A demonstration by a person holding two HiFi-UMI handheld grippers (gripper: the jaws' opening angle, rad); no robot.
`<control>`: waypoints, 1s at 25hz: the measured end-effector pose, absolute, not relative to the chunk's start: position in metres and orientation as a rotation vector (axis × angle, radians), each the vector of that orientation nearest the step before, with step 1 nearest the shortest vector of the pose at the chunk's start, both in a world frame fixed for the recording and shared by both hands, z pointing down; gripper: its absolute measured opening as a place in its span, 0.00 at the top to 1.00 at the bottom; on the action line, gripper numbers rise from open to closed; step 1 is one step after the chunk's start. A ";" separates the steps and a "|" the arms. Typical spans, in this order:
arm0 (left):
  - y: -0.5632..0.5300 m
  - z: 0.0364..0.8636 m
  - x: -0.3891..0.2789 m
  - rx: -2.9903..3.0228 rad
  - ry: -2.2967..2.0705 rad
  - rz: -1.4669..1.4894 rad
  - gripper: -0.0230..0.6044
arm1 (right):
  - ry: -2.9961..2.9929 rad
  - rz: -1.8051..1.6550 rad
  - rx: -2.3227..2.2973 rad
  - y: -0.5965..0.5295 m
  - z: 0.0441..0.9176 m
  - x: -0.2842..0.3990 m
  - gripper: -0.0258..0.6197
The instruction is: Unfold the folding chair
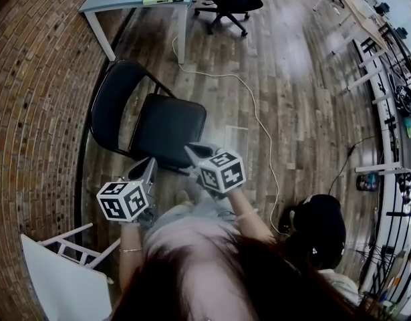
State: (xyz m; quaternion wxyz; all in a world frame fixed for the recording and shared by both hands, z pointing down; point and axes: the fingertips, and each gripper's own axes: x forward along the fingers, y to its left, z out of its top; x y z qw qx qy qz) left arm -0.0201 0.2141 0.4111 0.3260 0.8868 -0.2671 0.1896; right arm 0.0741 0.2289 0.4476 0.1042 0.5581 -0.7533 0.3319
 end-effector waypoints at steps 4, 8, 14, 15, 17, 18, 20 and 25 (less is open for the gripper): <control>0.223 0.399 0.000 2.312 -0.701 0.480 0.96 | -2.261 0.948 1.594 0.240 0.426 0.082 0.96; 0.237 0.384 0.026 2.295 -0.721 0.459 0.96 | -2.261 0.903 1.610 0.255 0.408 0.099 0.96; 0.266 0.369 0.049 2.298 -0.781 0.443 0.96 | -2.268 0.865 1.593 0.283 0.398 0.122 0.96; 0.271 0.369 0.052 2.294 -0.777 0.450 0.96 | -2.274 0.868 1.588 0.287 0.397 0.124 0.96; 0.281 0.368 0.057 2.279 -0.768 0.447 0.96 | -2.285 0.876 1.576 0.295 0.395 0.127 0.96; 0.285 0.367 0.058 2.271 -0.769 0.439 0.96 | -2.290 0.874 1.572 0.299 0.395 0.129 0.96; 0.291 0.366 0.061 2.261 -0.790 0.427 0.96 | -2.295 0.859 1.567 0.307 0.394 0.132 0.96; 0.308 0.364 0.071 2.266 -0.831 0.444 0.96 | -2.313 0.803 1.548 0.324 0.388 0.140 0.96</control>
